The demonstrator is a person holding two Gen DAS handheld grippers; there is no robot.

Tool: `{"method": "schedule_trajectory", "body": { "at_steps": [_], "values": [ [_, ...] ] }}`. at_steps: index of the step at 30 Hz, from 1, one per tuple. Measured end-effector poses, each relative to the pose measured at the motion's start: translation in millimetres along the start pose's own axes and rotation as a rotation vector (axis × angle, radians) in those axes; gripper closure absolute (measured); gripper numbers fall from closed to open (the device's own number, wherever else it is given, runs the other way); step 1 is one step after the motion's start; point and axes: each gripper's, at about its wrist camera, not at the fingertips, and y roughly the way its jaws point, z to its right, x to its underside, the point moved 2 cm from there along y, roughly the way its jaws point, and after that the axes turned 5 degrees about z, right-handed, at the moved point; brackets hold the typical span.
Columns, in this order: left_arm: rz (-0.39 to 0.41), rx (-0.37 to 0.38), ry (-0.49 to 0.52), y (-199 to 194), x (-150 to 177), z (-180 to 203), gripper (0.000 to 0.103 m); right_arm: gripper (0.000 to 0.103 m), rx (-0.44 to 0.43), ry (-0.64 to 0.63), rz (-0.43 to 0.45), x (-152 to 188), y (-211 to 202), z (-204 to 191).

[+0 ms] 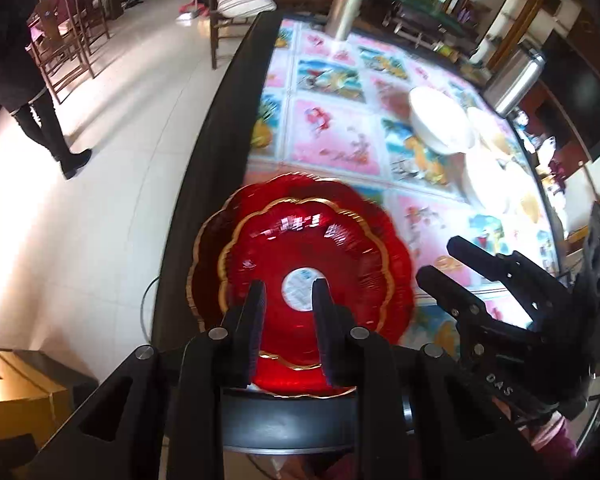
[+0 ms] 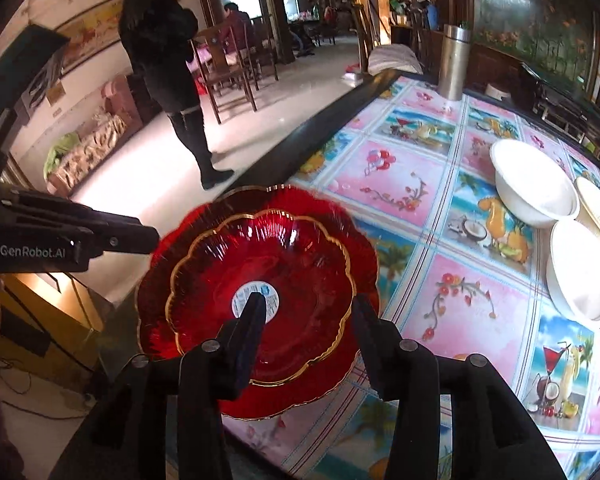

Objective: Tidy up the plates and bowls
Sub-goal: 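Lower the red plate onto the red wedding plate and open the right gripper, then reach the right gripper to a white foam plate and grip its rim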

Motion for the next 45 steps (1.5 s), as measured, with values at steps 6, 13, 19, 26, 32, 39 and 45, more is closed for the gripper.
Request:
{"method": "schedule_trajectory", "body": {
  "at_steps": [6,13,19,26,32,39,45],
  "values": [
    [0.119,0.203,0.006,-2.7,2.8,72.8,0.033,0.040,0.092,0.189,0.195,0.0,-52.5,93.9],
    [0.030,0.371,-0.121,60.2,-25.2,151.3,0.032,0.038,0.043,0.543,0.187,35.5,-89.1,228.5],
    [-0.083,0.414,-0.224,123.7,-51.0,189.5,0.032,0.038,-0.028,0.776,0.173,56.5,-90.2,308.0],
    [-0.140,0.458,-0.306,164.8,-71.4,201.6,0.032,0.039,-0.123,0.917,0.131,61.5,-52.8,352.0],
    [-0.133,0.475,-0.288,181.2,-85.9,213.2,0.032,0.039,-0.130,0.970,0.117,59.2,-29.2,364.5],
    [-0.113,0.455,-0.255,191.3,-94.1,217.3,0.032,0.051,-0.155,1.006,0.129,64.6,-11.4,377.0],
    [-0.097,0.430,-0.234,195.9,-95.0,220.3,0.033,0.062,-0.112,0.997,0.160,62.4,-15.5,379.2]
  ]
}}
